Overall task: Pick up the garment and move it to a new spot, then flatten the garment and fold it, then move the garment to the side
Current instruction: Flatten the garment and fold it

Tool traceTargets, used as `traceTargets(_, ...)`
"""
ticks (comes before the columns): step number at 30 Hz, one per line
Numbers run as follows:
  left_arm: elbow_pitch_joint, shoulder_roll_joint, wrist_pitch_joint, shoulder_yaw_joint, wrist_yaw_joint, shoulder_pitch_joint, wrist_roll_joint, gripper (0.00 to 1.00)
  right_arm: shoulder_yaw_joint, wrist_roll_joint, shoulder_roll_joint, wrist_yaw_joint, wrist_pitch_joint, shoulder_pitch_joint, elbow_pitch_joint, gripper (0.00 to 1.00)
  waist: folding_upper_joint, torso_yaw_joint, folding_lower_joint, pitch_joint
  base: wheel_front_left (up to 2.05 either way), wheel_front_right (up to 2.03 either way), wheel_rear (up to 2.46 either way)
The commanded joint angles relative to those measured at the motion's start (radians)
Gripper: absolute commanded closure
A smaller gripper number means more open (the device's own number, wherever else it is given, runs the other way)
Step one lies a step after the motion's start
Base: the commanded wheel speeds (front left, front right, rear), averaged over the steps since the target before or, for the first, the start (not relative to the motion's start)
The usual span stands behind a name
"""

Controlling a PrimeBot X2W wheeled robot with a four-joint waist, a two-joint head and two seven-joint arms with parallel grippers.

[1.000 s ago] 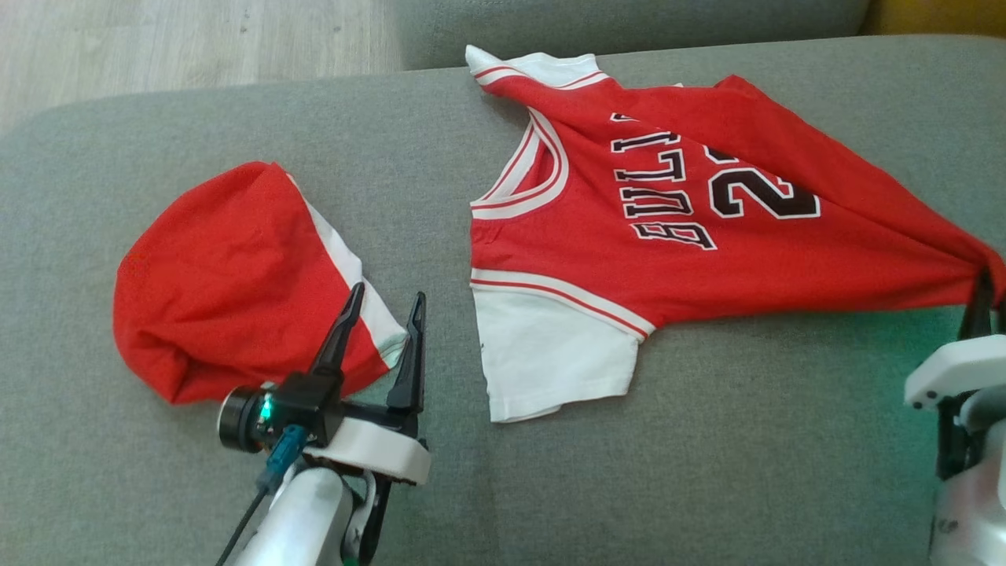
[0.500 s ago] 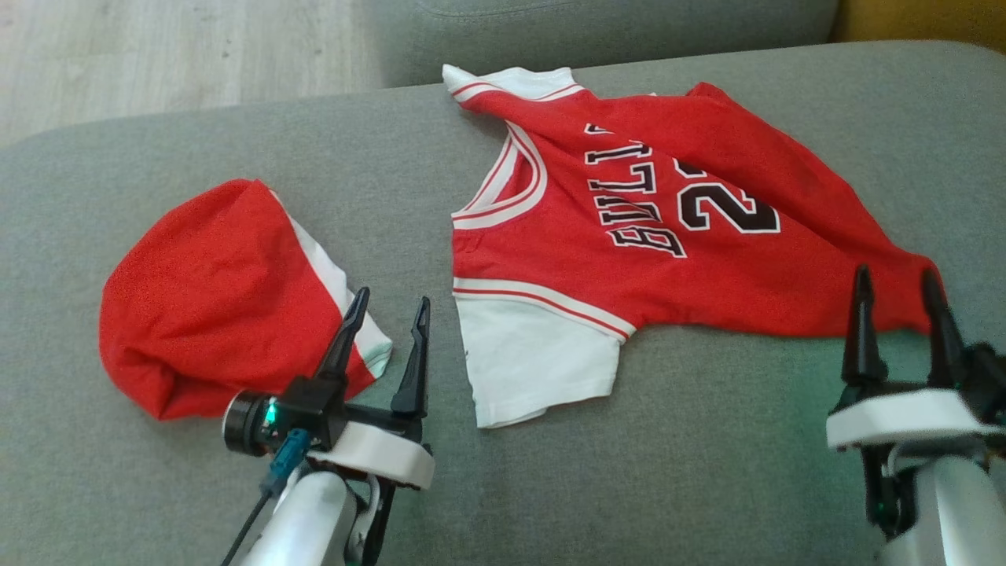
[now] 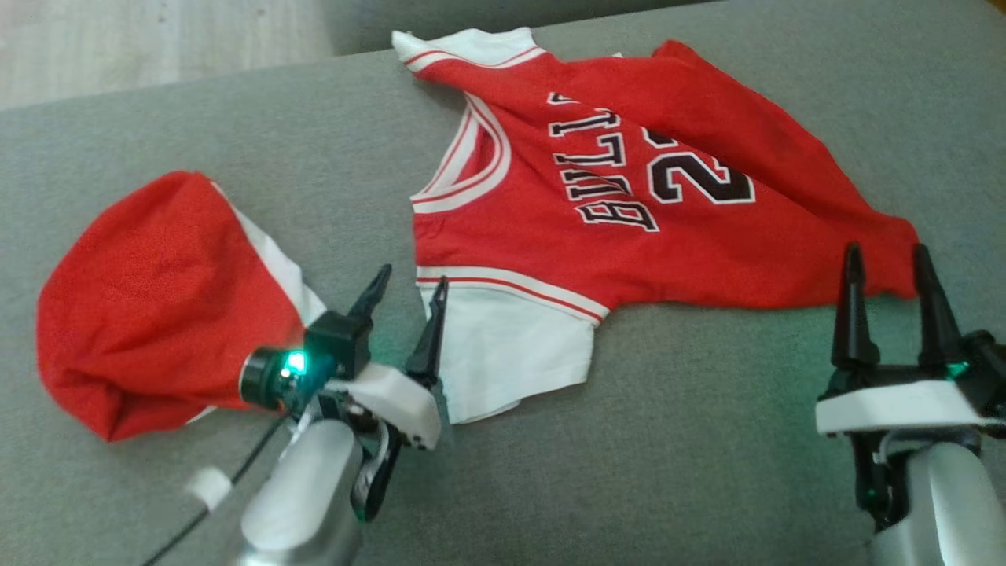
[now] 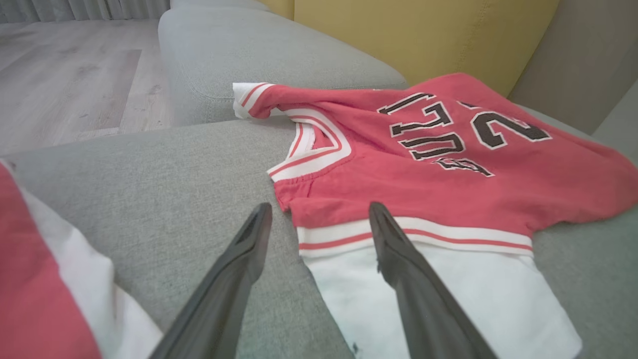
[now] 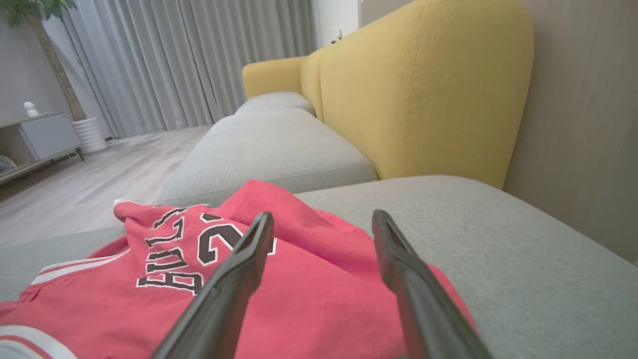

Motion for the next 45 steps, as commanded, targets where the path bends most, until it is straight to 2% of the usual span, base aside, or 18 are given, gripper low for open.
traceTargets(1,-0.005,0.008,0.011,0.03,0.005,-0.053,-0.003,0.0,0.034,0.008,-0.007,-0.001,-0.011,-0.034,-0.039,0.0,-0.0001,-0.02,0.0,0.015,0.0,0.0,0.0)
traceTargets(8,0.116,0.022,0.042,0.05,0.023,-0.123,-0.014,0.0,0.081,0.027,-0.007,-0.001,-0.011,-0.039,-0.044,0.0,-0.0001,-0.07,0.0,0.041,0.0,0.0,0.0)
traceTargets(14,0.191,0.021,0.051,0.039,-0.007,-0.146,-0.029,0.0,0.104,0.035,-0.007,-0.001,-0.011,-0.036,-0.049,0.0,-0.0001,-0.087,0.0,0.049,0.0,0.0,0.0)
traceTargets(15,0.198,0.021,0.046,0.039,-0.009,-0.149,-0.033,0.8,0.104,0.035,-0.007,-0.001,-0.011,-0.035,-0.05,0.0,-0.0001,-0.087,0.0,0.049,0.0,0.0,0.0)
traceTargets(16,0.203,0.02,0.038,0.04,-0.009,-0.152,-0.035,1.0,0.103,0.034,-0.007,-0.001,-0.011,-0.034,-0.05,0.0,-0.0001,-0.086,0.0,0.049,0.0,0.0,0.0)
traceTargets(21,0.224,0.021,-0.022,0.055,0.003,-0.162,-0.046,1.0,0.094,0.025,-0.007,-0.001,-0.011,-0.029,-0.039,0.0,-0.0001,-0.066,0.0,0.034,0.0,0.0,0.0)
traceTargets(33,0.237,0.038,-0.077,0.07,0.021,-0.134,-0.067,1.0,0.089,0.016,-0.007,-0.001,-0.011,-0.021,-0.021,0.0,-0.0001,0.001,0.0,-0.003,0.0,0.0,0.0)
traceTargets(34,0.235,0.039,-0.082,0.065,0.019,-0.135,-0.064,0.53,0.09,0.015,-0.007,-0.001,-0.011,-0.021,-0.02,0.0,-0.0001,0.005,0.0,-0.005,0.0,0.0,0.0)
traceTargets(35,0.228,0.039,-0.093,0.061,0.01,-0.135,-0.064,0.31,0.09,0.014,-0.007,-0.001,-0.011,-0.022,-0.019,0.0,-0.0001,0.009,0.0,-0.007,0.0,0.0,0.0)
traceTargets(36,0.222,0.036,-0.101,0.064,0.007,-0.135,-0.07,0.0,0.089,0.014,-0.007,-0.001,-0.011,-0.022,-0.018,0.0,-0.0001,0.015,0.0,-0.01,0.0,0.0,0.0)
traceTargets(45,0.08,0.023,-0.148,0.068,0.024,-0.065,-0.052,0.0,0.056,0.035,-0.007,-0.001,-0.011,0.011,-0.017,0.0,-0.0001,0.065,0.0,-0.048,0.0,0.0,0.0)
